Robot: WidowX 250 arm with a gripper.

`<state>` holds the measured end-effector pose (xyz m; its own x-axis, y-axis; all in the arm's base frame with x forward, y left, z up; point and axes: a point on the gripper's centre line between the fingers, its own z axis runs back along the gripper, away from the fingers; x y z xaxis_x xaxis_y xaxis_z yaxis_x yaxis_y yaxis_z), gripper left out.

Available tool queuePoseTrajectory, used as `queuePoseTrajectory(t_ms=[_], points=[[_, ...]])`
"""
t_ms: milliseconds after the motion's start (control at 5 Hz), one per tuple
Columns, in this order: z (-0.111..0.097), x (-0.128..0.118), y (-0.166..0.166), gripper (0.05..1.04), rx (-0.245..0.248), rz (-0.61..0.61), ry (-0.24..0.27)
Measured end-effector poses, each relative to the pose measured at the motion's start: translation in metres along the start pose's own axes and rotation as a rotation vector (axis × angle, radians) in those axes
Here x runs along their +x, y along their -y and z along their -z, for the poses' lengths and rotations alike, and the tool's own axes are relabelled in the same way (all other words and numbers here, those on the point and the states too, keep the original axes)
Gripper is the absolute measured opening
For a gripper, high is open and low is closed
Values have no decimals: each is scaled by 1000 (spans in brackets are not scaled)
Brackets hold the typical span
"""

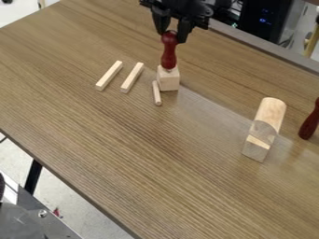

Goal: Put the pawn on top of the cube with hole in the middle

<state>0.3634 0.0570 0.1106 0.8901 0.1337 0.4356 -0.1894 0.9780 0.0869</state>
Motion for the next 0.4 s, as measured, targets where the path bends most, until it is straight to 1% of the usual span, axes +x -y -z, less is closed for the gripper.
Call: queuePoseTrajectory(t_ms=[400], points=[[3,-1,1,446,-4,0,-11]])
